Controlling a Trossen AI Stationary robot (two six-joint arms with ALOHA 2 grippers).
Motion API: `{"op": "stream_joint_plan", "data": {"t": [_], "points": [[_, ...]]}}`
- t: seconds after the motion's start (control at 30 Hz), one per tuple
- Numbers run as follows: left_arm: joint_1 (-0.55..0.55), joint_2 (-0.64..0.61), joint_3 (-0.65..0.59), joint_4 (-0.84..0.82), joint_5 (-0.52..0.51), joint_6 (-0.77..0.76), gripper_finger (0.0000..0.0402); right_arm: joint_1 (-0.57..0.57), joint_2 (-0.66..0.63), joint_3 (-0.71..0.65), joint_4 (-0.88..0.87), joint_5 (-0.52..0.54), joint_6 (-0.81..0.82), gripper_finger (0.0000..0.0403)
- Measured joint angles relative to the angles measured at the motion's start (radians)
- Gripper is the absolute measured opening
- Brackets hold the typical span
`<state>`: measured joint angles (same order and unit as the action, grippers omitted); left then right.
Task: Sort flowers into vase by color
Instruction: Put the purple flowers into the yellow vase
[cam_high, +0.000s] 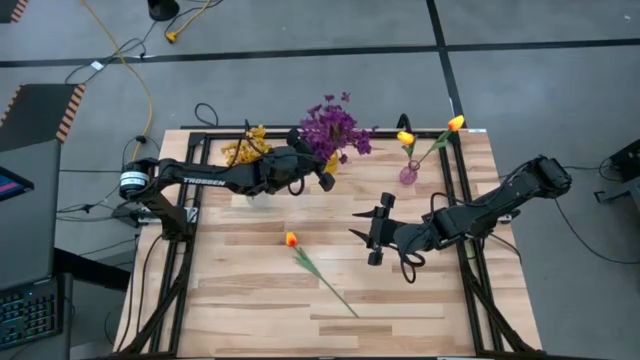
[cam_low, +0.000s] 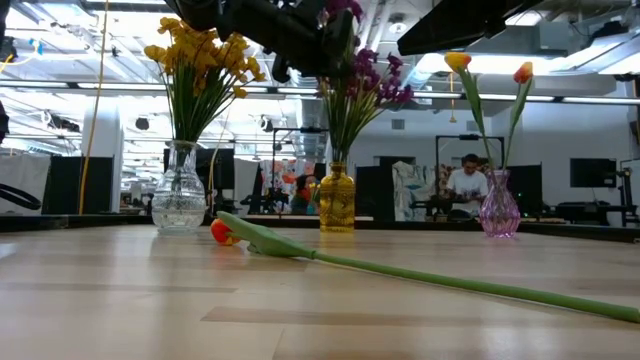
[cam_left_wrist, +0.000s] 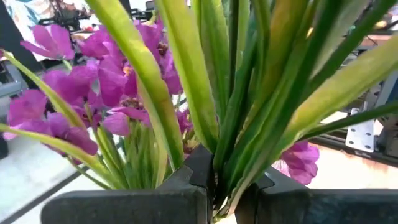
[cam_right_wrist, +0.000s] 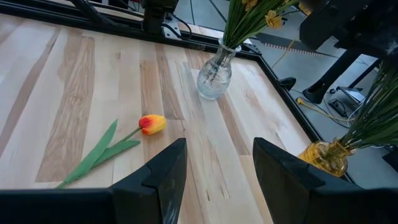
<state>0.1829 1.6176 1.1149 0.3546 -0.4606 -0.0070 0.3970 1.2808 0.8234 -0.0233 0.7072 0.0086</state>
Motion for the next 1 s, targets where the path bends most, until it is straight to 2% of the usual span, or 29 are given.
{"op": "stream_joint_plan", "data": {"t": [0.87,1.0], "points": [[0.003,-0.010,0.001,-0.035,-0.063,0.005,0.0018,0.000,0.000,0.000,0.000,0.000,0.004,0.0211],[0.003,-0.010,0.001,-0.035,-0.063,0.004,0.0018,-0.009,0.000,0.000,0.000,0.000,0.058,0.0211]]}}
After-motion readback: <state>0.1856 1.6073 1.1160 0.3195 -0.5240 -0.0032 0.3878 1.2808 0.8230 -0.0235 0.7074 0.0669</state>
